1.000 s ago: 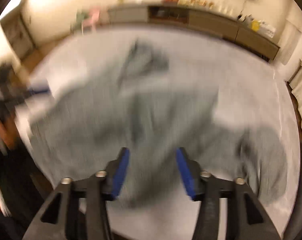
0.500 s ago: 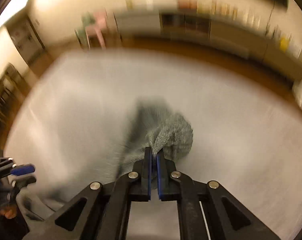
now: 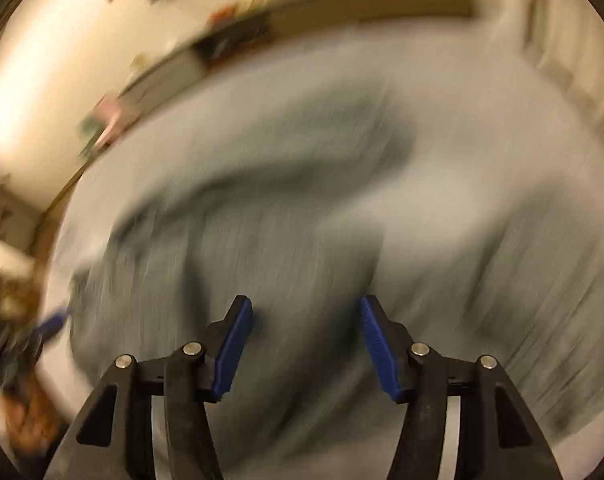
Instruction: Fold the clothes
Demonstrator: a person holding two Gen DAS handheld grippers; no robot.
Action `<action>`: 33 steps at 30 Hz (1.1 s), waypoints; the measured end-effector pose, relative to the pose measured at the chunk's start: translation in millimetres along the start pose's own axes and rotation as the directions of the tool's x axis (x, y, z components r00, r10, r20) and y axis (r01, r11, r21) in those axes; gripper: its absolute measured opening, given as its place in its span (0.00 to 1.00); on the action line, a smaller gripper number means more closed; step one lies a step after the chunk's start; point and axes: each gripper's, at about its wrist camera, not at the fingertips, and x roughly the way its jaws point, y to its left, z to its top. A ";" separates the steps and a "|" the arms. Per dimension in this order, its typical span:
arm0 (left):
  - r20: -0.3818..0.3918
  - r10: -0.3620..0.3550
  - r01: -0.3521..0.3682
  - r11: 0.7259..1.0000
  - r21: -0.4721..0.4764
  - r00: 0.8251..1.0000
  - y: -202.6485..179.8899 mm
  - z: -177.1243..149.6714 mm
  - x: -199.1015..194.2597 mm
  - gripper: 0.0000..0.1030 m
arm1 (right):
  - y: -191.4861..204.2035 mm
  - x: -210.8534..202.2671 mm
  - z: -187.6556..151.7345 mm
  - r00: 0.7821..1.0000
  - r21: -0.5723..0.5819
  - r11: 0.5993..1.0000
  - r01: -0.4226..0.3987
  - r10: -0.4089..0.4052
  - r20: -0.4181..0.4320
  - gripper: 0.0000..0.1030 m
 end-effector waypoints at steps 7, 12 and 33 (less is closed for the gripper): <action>0.033 0.015 -0.011 0.992 -0.123 0.999 -12.0 10.5 16.1 0.51 | 34.4 -20.4 -81.4 0.984 -0.271 0.960 0.064 -0.016 0.177 0.07; -0.065 0.163 -0.168 0.982 -0.089 0.985 -6.8 18.3 35.2 0.54 | 19.7 -36.2 -141.4 0.953 -0.306 0.914 0.267 -0.203 0.227 0.07; 0.005 0.245 -0.240 0.953 -0.183 0.970 62.0 19.4 -34.3 0.24 | -24.6 -58.3 -156.6 0.982 -0.289 0.948 0.135 -0.089 0.167 0.41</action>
